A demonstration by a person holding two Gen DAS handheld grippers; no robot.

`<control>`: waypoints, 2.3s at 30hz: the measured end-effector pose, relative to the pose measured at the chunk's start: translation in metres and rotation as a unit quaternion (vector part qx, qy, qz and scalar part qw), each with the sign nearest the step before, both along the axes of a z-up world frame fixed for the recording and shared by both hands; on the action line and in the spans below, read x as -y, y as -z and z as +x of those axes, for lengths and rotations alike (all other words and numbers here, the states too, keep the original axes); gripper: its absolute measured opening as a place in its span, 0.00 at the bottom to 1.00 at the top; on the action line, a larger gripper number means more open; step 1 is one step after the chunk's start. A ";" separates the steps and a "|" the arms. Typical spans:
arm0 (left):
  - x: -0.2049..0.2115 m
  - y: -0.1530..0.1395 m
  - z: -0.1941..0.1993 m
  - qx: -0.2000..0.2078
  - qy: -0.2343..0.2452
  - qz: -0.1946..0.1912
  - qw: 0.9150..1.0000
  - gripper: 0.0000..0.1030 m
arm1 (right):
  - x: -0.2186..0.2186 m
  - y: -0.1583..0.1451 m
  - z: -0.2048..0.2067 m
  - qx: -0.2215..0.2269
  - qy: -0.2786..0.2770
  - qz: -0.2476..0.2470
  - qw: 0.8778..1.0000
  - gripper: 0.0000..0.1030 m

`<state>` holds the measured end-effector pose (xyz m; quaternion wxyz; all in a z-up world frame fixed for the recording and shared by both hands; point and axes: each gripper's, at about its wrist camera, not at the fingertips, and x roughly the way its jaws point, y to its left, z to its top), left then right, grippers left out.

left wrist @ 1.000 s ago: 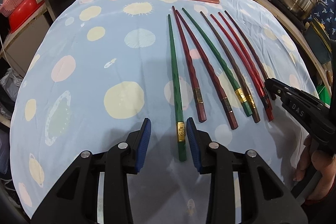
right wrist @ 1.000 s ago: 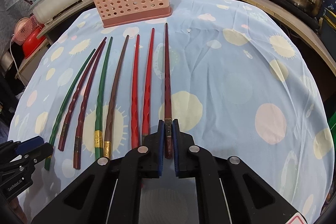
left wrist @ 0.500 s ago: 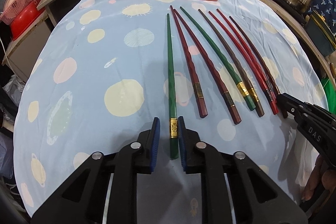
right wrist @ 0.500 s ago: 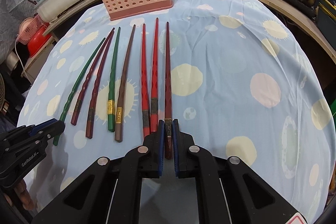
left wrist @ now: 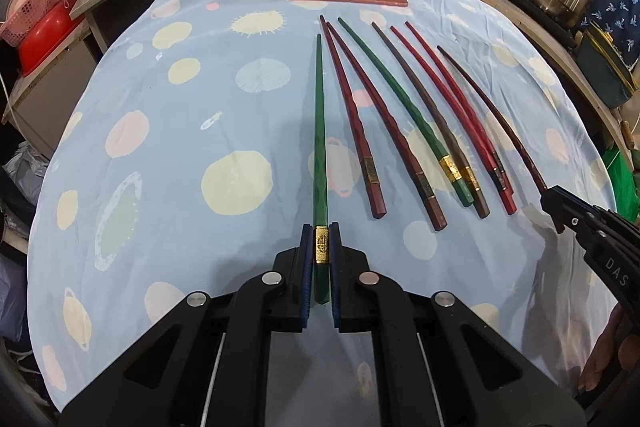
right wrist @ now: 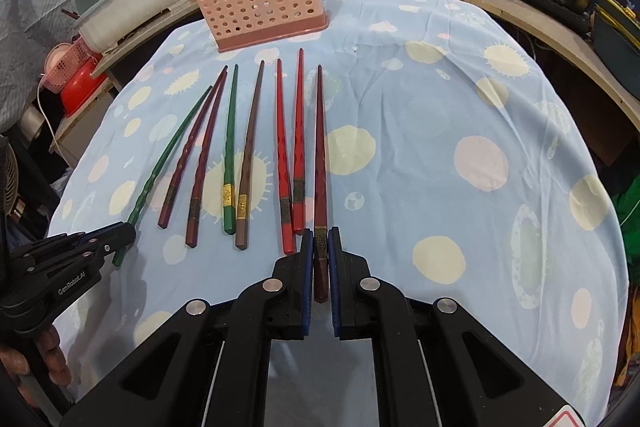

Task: Organize utensils
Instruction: 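Grasp the green chopstick with the left tool while the right tool grasps a dark red chopstick, then lift both held chopsticks and carry them over the pink holder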

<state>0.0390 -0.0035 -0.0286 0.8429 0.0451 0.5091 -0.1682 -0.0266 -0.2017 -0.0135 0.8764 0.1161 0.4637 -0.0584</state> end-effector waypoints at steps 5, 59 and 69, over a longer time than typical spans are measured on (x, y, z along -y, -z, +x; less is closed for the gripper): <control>-0.005 -0.017 -0.002 0.014 -0.004 -0.009 1.000 0.06 | 0.000 -0.022 -0.008 0.026 0.001 -0.004 1.000 0.07; 0.039 -0.334 0.247 0.293 -0.027 -0.087 0.952 0.06 | 0.046 -0.288 0.256 0.286 -0.016 -0.070 0.955 0.06; 0.053 -0.308 0.278 0.277 -0.022 -0.084 0.957 0.06 | 0.045 -0.243 0.303 0.250 -0.018 -0.050 0.967 0.06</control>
